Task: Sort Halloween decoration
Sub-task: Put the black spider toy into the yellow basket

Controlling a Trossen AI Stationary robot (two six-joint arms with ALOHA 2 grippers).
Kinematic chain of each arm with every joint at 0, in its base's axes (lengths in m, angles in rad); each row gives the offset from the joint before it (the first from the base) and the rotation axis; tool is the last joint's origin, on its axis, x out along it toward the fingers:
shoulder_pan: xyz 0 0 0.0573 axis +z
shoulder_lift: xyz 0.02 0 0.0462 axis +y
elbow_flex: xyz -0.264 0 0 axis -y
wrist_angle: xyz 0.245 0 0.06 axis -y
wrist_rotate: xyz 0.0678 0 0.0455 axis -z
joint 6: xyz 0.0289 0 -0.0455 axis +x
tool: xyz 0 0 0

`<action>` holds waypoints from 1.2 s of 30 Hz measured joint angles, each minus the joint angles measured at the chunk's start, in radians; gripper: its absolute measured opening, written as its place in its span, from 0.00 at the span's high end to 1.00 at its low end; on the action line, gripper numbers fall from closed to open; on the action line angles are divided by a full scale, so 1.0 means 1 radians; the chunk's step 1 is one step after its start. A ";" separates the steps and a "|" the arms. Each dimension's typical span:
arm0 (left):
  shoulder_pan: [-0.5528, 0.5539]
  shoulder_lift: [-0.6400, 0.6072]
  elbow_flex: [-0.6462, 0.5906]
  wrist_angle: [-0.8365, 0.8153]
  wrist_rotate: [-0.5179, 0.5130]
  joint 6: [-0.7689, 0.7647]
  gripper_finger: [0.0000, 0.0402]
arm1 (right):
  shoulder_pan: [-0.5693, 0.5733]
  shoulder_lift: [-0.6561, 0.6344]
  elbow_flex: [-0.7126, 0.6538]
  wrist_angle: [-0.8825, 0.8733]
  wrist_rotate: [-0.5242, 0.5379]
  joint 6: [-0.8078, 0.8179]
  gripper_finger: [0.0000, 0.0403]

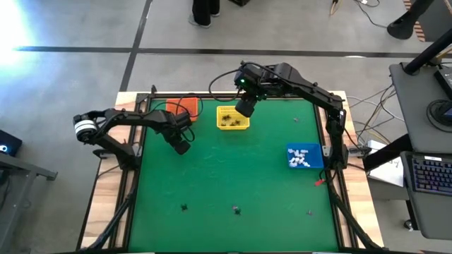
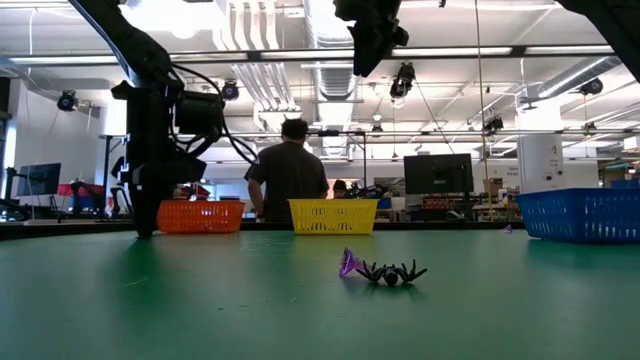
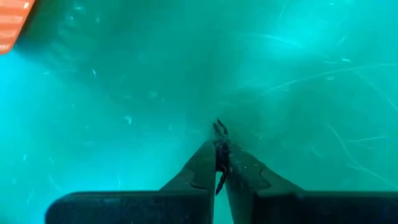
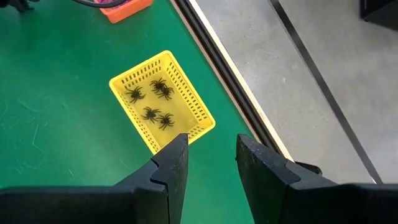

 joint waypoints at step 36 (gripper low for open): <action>0.000 -0.199 0.029 0.306 0.348 0.067 1.00 | 0.000 0.000 0.000 0.000 0.000 -0.004 0.68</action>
